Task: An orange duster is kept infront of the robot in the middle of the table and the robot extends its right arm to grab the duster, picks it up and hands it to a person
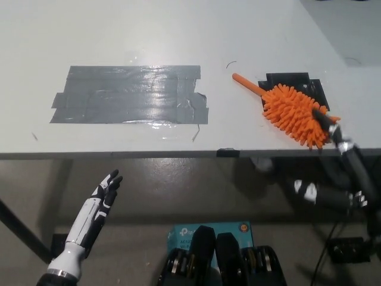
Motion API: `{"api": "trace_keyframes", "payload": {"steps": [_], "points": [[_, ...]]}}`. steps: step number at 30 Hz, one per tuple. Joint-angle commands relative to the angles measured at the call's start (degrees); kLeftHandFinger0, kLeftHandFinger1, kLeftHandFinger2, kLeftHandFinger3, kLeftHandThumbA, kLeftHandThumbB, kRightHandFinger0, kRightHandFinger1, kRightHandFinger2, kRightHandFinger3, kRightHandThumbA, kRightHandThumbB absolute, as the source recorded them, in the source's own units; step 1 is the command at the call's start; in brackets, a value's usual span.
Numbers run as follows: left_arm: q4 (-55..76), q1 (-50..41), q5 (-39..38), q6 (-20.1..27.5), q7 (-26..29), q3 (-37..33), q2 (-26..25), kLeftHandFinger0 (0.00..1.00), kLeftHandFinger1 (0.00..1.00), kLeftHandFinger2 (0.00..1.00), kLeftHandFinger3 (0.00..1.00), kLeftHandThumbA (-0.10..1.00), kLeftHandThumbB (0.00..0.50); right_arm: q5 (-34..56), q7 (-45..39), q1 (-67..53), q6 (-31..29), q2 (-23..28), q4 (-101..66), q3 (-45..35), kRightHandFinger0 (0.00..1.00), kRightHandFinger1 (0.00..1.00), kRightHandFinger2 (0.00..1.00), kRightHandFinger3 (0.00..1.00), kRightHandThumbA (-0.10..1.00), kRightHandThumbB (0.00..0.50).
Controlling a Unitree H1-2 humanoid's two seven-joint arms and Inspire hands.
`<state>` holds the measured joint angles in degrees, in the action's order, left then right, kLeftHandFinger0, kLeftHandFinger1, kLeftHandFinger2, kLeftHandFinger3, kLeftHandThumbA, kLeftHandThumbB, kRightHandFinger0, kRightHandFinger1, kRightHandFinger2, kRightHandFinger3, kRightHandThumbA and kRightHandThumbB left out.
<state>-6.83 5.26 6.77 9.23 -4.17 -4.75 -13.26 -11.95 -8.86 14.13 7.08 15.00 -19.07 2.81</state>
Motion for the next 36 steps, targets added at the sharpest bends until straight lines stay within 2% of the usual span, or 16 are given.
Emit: {"api": "trace_keyframes", "payload": {"steps": [1,6,7,8,12,17,20,22,29,34,36], "points": [[1.1,0.4,0.9,2.7,-0.3,0.0,-0.5,1.0,1.0,1.0,1.0,1.0,0.16,-11.9,0.6,10.8,10.2,2.5,-1.5,0.3,1.0,1.0,1.0,1.0,0.94,0.252],[1.5,0.5,0.9,2.0,-0.3,0.1,-0.5,1.0,1.0,1.0,1.0,1.0,0.17,-15.2,-0.2,18.8,14.5,3.2,5.7,2.6,1.0,1.0,1.0,1.0,0.94,0.272],[1.5,0.5,1.1,2.3,-0.3,0.1,-0.6,1.0,1.0,1.0,1.0,1.0,0.162,-15.6,-0.2,19.6,15.0,3.3,6.7,2.9,1.0,1.0,1.0,1.0,0.91,0.237],[1.7,0.5,1.0,2.3,-0.4,0.1,-0.6,1.0,1.0,1.0,1.0,1.0,0.159,-16.9,-0.4,21.6,16.1,3.5,9.4,4.0,1.0,1.0,1.0,1.0,0.96,0.292],[1.6,0.7,0.7,2.4,-0.5,0.1,-0.6,1.0,1.0,1.0,1.0,1.0,0.158,-18.8,-0.4,25.5,18.8,3.4,15.6,6.1,1.0,1.0,1.0,1.0,0.94,0.303],[1.9,0.8,0.8,2.1,-0.6,0.1,-0.6,1.0,1.0,1.0,1.0,1.0,0.172,-21.2,1.1,28.2,19.8,2.0,23.2,8.6,1.0,1.0,1.0,1.0,0.91,0.343],[1.9,0.7,1.1,2.1,-0.6,0.0,-0.7,1.0,1.0,1.0,1.0,1.0,0.18,-21.0,1.6,28.9,19.8,1.1,27.2,8.7,1.0,1.0,1.0,1.0,0.88,0.351],[1.7,0.8,1.0,2.4,-0.5,0.1,-0.7,1.0,1.0,1.0,1.0,1.0,0.179,-20.3,2.3,29.4,19.2,0.8,31.3,9.0,1.0,1.0,1.0,1.0,0.9,0.372],[2.1,0.7,0.7,1.7,-0.8,0.1,-0.7,1.0,1.0,1.0,1.0,1.0,0.177,-19.7,2.2,30.6,18.4,0.2,38.4,9.7,1.0,1.0,1.0,1.0,0.91,0.377],[1.8,0.9,0.9,2.1,-0.8,0.0,-0.7,1.0,1.0,1.0,1.0,1.0,0.172,-19.3,2.8,31.9,17.4,-0.3,43.9,10.3,1.0,1.0,1.0,1.0,0.94,0.425],[1.9,0.9,0.9,1.9,-0.8,0.1,-0.6,1.0,1.0,1.0,1.0,1.0,0.175,-19.2,2.8,32.1,17.2,-0.3,44.7,10.4,1.0,1.0,1.0,1.0,0.94,0.416]]}}
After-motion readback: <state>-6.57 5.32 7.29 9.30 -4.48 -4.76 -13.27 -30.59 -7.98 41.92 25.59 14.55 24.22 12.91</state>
